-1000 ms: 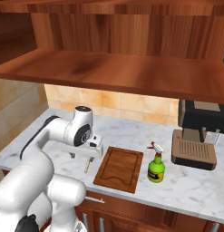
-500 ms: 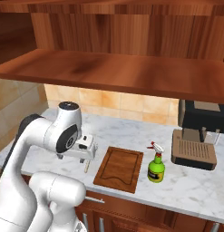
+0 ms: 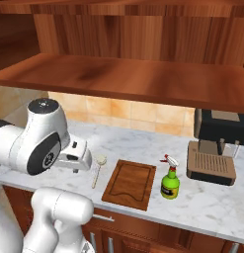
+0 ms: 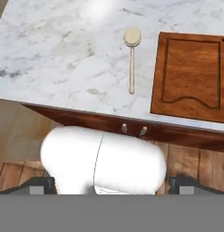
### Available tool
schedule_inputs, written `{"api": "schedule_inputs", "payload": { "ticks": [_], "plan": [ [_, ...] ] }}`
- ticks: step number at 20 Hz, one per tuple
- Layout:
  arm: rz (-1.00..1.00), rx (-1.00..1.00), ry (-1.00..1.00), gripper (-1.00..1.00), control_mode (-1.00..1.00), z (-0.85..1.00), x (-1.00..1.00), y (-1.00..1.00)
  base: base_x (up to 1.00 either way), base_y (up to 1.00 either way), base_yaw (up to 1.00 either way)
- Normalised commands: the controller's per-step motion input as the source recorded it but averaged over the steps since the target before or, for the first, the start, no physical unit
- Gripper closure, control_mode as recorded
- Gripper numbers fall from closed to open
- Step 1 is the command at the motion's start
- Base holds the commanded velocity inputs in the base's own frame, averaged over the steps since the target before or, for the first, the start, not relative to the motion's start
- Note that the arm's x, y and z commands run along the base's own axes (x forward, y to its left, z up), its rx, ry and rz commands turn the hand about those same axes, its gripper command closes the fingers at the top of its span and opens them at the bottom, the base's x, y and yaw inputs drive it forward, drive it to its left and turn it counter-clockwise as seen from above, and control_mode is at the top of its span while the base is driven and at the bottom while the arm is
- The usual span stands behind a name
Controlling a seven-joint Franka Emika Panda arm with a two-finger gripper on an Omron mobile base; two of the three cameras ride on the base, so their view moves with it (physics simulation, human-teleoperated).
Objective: Grab the spray bottle from the cabinet, then place it next to the cutting board for sanitizing. Then grab the dish brush from the countertop next to the sink and place it next to the cutting board.
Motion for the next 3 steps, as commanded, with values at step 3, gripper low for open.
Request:
{"api": "schedule_inputs", "payload": {
  "ticks": [3],
  "plan": [
    [0.02, 0.00, -0.15, -1.00, -1.00, 1.00, -0.62, 0.00, 0.00, 0.00, 0.00]
  ]
}}
